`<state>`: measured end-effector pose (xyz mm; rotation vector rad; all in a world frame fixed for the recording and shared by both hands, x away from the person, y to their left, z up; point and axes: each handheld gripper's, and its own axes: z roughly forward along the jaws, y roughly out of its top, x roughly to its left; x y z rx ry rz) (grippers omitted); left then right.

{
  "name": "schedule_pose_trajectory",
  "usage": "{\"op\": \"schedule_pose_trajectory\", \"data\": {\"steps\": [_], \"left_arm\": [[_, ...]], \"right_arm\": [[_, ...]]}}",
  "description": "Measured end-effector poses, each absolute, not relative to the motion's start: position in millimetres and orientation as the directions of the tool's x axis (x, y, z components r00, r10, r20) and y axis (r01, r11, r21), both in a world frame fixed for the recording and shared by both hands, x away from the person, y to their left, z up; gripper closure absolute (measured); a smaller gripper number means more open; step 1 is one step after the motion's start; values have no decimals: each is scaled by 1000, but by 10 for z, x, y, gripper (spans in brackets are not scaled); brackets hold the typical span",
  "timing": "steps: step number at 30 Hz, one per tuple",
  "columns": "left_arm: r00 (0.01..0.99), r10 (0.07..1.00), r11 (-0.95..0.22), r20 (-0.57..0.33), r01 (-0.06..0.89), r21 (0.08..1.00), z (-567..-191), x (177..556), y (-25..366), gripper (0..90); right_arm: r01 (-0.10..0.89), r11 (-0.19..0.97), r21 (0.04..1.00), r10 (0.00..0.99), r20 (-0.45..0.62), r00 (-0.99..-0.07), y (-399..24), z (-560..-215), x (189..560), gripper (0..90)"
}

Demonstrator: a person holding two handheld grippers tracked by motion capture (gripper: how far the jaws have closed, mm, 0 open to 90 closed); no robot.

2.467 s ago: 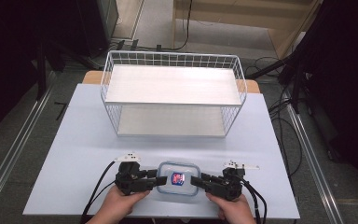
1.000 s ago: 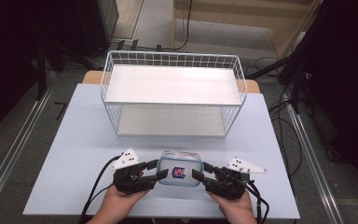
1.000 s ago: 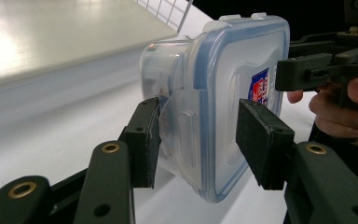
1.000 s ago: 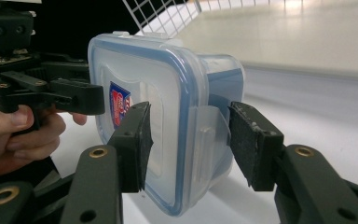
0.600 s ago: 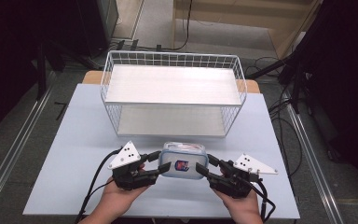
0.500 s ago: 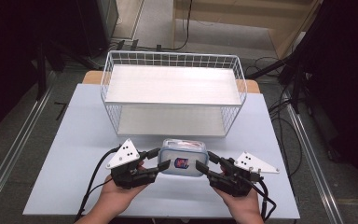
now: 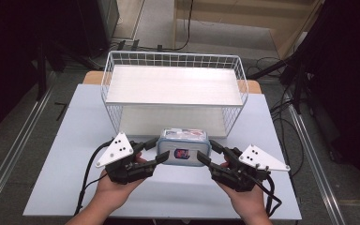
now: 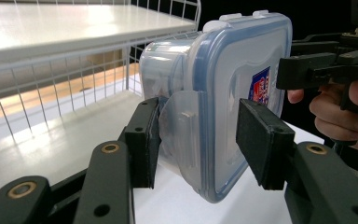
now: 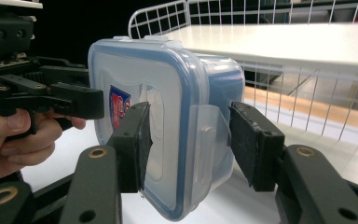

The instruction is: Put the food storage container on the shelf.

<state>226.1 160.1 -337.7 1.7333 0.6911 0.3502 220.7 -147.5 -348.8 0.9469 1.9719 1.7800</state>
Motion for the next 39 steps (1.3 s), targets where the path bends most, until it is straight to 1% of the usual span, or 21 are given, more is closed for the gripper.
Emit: {"op": "schedule_pose_trajectory", "data": {"steps": [5, 12, 20, 21, 23, 24, 27, 30, 33, 36, 38, 39], "left_arm": [[781, 618, -149, -90, 229, 962, -3241, 2286, 1618, 512], [785, 614, -135, -80, 204, 970, -3099, 2343, 1626, 512], [789, 610, -131, -80, 200, 971, -2955, 2466, 1618, 512], [790, 606, -130, -91, 212, 969, -2923, 2516, 1624, 511], [791, 599, -118, -126, 243, 963, -2904, 2588, 1637, 511], [791, 599, -118, -126, 243, 963, -2904, 2588, 1637, 512], [786, 596, -105, -168, 283, 953, -2873, 2705, 1655, 511], [785, 593, -103, -179, 294, 950, -2831, 2752, 1667, 512], [782, 589, -94, -205, 318, 943, -2743, 2861, 1686, 512], [780, 591, -100, -205, 324, 941, -2704, 2913, 1687, 512], [778, 592, -103, -212, 334, 937, -2673, 2968, 1684, 513], [776, 587, -100, -231, 352, 931, -2651, 3030, 1692, 515]], "right_arm": [[230, -1, 973, 657, 174, -733, -1451, -3361, 2233, 508], [195, -2, 981, 660, 148, -737, -1442, -3203, 2278, 507], [185, -8, 983, 662, 144, -736, -1453, -3046, 2375, 507], [186, -10, 983, 662, 146, -735, -1460, -3008, 2416, 509], [213, -28, 977, 653, 179, -736, -1470, -2981, 2470, 516], [213, -28, 977, 653, 179, -736, -1470, -2981, 2470, 516], [236, -22, 971, 652, 193, -733, -1461, -2929, 2583, 518], [247, -23, 969, 648, 203, -734, -1458, -2892, 2633, 520], [274, -35, 961, 632, 234, -739, -1467, -2807, 2748, 529], [287, -44, 957, 623, 251, -741, -1473, -2775, 2816, 532], [321, -48, 946, 613, 281, -738, -1483, -2747, 2916, 532], [332, -53, 942, 609, 294, -736, -1485, -2742, 2947, 532]]}}
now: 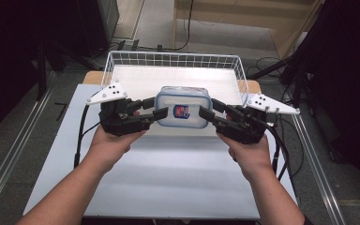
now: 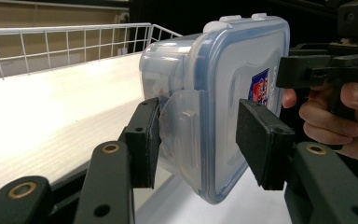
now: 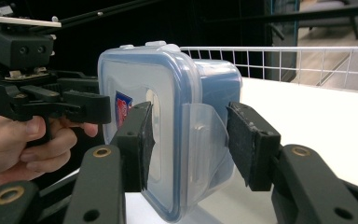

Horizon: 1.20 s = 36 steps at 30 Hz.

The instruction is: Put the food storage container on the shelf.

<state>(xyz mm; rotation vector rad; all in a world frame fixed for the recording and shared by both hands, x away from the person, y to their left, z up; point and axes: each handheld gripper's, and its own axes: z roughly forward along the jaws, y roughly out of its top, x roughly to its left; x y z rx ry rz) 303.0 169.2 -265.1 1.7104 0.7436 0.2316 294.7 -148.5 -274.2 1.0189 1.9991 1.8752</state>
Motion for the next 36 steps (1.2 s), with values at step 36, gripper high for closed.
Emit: {"op": "schedule_pose_trajectory", "data": {"steps": [36], "left_arm": [[669, 586, -10, -457, 569, 822, -2644, 3809, 1694, 525]], "right_arm": [[555, -118, 824, 567, 514, -644, -1536, -2792, 3780, 537]]}}
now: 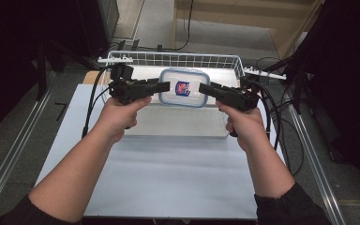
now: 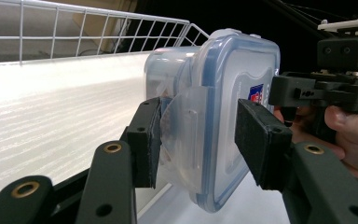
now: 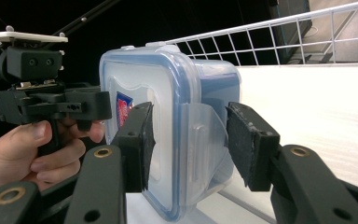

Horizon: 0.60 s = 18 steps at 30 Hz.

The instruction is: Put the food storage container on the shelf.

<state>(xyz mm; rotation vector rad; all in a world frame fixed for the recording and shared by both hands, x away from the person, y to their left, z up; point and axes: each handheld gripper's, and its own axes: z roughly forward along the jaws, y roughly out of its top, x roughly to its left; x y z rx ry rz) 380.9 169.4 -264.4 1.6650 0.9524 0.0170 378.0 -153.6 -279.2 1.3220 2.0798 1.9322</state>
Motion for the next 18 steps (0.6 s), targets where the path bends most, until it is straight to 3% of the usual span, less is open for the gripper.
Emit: {"op": "schedule_pose_trajectory", "data": {"steps": [7, 18], "left_arm": [[656, 571, 24, -493, 587, 809, -2634, 3845, 1728, 521], [613, 592, 17, -524, 640, 768, -2664, 3946, 1749, 522]], "right_arm": [[549, -78, 832, 604, 478, -638, -1488, -2644, 3797, 533], [634, -80, 769, 575, 555, -601, -1472, -2682, 4000, 533]]}}
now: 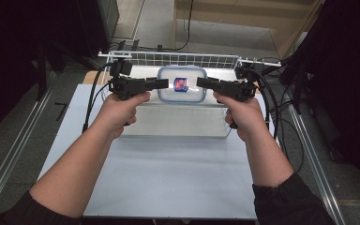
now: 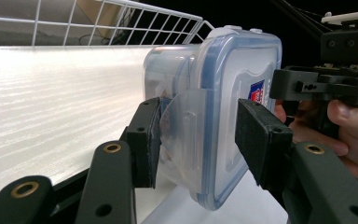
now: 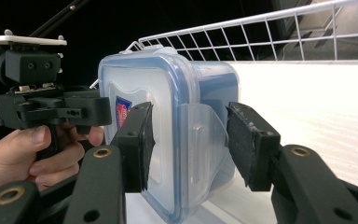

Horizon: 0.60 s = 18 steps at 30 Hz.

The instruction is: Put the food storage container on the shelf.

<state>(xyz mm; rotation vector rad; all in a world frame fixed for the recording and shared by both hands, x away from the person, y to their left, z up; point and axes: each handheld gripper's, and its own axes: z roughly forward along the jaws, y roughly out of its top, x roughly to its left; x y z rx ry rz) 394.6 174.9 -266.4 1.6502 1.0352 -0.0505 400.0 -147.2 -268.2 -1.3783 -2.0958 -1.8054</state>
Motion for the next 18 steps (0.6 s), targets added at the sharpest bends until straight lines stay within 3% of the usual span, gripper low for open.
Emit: {"op": "schedule_pose_trajectory", "data": {"steps": [18], "left_arm": [[568, 606, 48, -557, 673, 738, -2703, 4031, 1762, 520]], "right_arm": [[684, -103, 722, 565, 608, -557, -1451, -2769, 4119, 530]]}}
